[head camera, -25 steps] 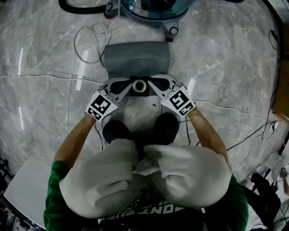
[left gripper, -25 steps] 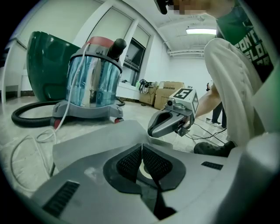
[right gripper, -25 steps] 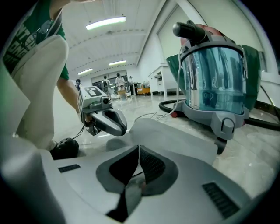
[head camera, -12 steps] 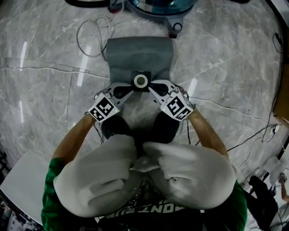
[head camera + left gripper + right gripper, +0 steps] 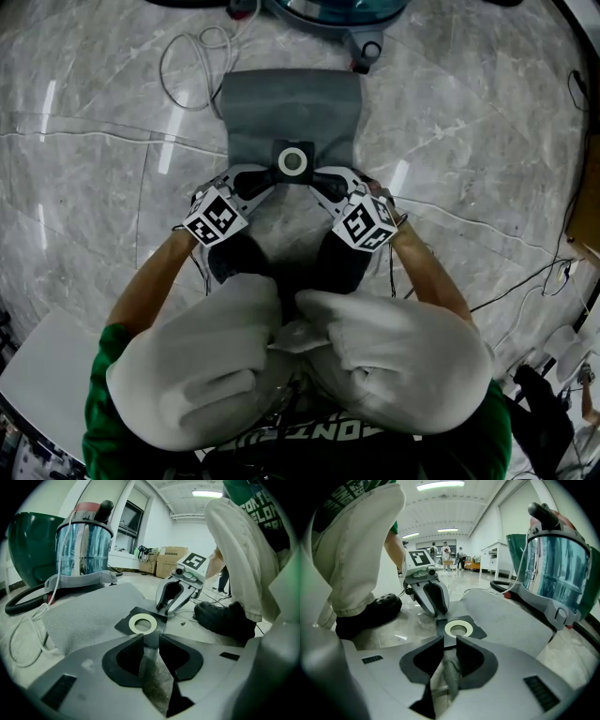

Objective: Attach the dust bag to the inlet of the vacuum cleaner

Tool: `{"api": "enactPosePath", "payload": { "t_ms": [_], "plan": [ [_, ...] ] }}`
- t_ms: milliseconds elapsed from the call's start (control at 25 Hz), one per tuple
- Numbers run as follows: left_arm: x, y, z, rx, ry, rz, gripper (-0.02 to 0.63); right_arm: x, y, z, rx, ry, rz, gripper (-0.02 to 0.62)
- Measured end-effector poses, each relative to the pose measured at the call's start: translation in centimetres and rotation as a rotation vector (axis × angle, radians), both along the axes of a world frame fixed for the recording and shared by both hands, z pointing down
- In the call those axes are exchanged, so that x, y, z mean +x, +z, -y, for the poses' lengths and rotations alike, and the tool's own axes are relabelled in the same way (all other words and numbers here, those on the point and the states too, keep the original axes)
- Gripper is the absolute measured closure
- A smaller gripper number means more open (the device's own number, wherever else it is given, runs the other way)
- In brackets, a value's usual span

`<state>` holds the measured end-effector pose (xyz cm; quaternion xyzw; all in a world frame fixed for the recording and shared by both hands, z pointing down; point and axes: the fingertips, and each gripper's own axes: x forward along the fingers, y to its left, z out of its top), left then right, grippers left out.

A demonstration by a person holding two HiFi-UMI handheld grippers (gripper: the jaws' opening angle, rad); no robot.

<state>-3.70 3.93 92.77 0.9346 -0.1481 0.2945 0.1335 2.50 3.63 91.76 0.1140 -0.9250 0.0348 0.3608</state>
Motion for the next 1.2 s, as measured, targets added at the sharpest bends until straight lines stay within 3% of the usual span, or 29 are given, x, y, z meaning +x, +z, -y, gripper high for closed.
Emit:
{"api": "enactPosePath", "payload": {
  "t_ms": [400,760,920,1200],
  "plan": [
    [0.2,2.0,-0.9,0.053,0.091,0.126,0.522,-0.1,1.3,-0.5,0.07,-0.062,-0.085,0.511],
    [0.4,2.9,-0.8,0.096,0.111,0.193,0.522,0.0,2.4,-1.0,0.153,-0.146,-0.172,0.499],
    [0.4,2.9,-0.8,0.096,0.106,0.192,0.522,-0.1,2.2,-0.6,0.168,-0.118,-0.164,0.499],
    [0.0,2.0,-0.1,0.104,0.076,0.163,0.522,-0.5,0.3,0.3,0.107,-0.028,-0.067,0.499]
  ]
}}
